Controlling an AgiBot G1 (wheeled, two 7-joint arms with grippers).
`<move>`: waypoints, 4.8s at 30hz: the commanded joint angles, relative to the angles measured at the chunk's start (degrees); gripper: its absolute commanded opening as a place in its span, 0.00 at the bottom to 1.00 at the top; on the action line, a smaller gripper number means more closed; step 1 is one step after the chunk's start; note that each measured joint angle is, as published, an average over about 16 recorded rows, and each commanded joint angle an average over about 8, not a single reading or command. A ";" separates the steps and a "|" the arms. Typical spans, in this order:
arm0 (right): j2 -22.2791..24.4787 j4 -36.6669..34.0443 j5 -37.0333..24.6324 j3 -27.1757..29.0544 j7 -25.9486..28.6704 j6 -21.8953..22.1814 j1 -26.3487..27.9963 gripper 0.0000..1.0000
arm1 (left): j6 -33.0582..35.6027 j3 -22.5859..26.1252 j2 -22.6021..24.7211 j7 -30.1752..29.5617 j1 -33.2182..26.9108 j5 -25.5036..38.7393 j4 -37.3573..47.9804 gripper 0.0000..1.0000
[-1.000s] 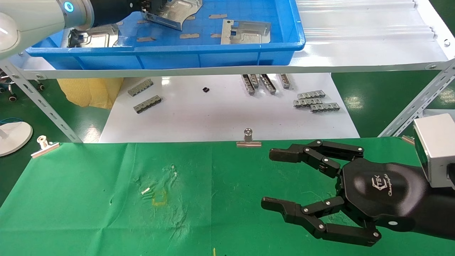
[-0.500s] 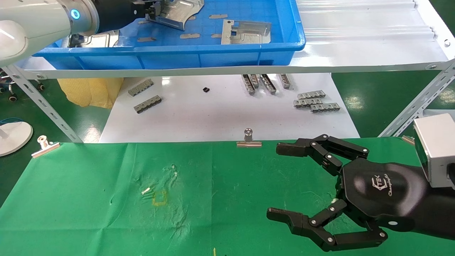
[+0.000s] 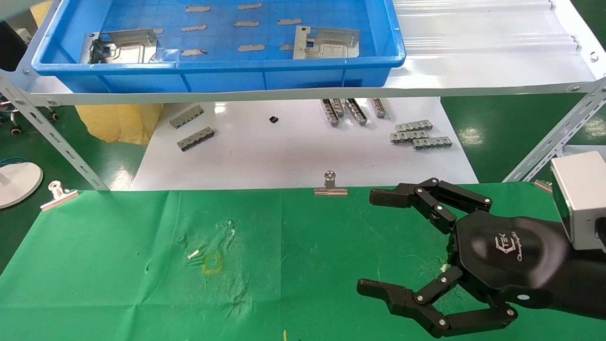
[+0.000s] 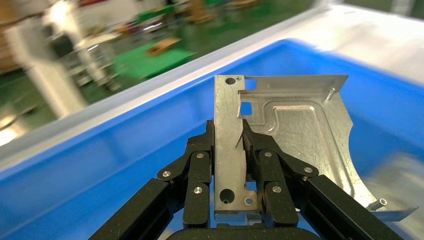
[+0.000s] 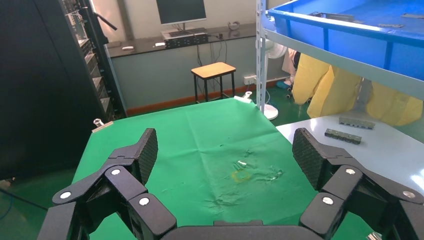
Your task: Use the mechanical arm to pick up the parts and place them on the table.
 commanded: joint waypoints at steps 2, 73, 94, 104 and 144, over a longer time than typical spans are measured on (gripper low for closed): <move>0.00 0.00 0.00 0.00 0.00 0.00 0.00 1.00 | 7.14 -0.58 -2.16 3.26 -0.13 -1.20 -1.14 0.00; 0.01 -0.01 0.00 0.00 0.00 0.02 -0.01 1.00 | 40.73 9.15 -16.56 40.30 21.28 -7.52 10.27 1.00; 0.01 -0.01 0.01 0.00 -0.01 0.01 -0.02 1.00 | 39.61 4.77 -20.47 32.14 28.03 -12.46 -4.39 1.00; 0.01 -0.01 0.01 0.00 -0.01 0.01 -0.02 1.00 | 38.66 0.80 -23.94 24.21 34.02 -16.92 -16.96 1.00; 0.01 -0.02 0.01 0.00 -0.01 0.02 -0.02 1.00 | 35.00 -14.58 -37.36 -6.38 57.22 -34.20 -65.73 1.00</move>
